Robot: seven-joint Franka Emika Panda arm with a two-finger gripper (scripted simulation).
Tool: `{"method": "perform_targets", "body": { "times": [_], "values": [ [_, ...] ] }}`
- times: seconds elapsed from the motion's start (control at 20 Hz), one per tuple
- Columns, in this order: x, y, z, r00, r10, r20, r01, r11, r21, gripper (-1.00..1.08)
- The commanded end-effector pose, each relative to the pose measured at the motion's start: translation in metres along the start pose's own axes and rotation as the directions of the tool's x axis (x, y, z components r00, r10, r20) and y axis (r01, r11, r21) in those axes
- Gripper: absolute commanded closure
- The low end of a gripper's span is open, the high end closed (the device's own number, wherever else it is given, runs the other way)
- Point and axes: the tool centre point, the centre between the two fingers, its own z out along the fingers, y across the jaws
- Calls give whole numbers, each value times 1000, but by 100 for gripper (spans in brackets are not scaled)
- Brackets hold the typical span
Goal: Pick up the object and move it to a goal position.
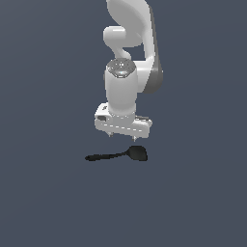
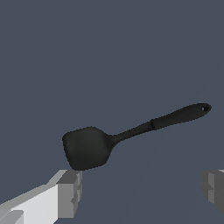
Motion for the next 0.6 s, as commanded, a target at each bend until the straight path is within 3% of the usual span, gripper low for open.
{"method": "perform_targets", "body": {
  "times": [0.0, 0.25, 0.55],
  "values": [
    [1, 1, 6, 998, 70, 5, -70, 998, 1, -92],
    [4, 4, 20, 976, 216, 14, -216, 976, 0, -92],
    [8, 7, 35, 923, 384, 24, -384, 923, -6, -92]
  ]
}}
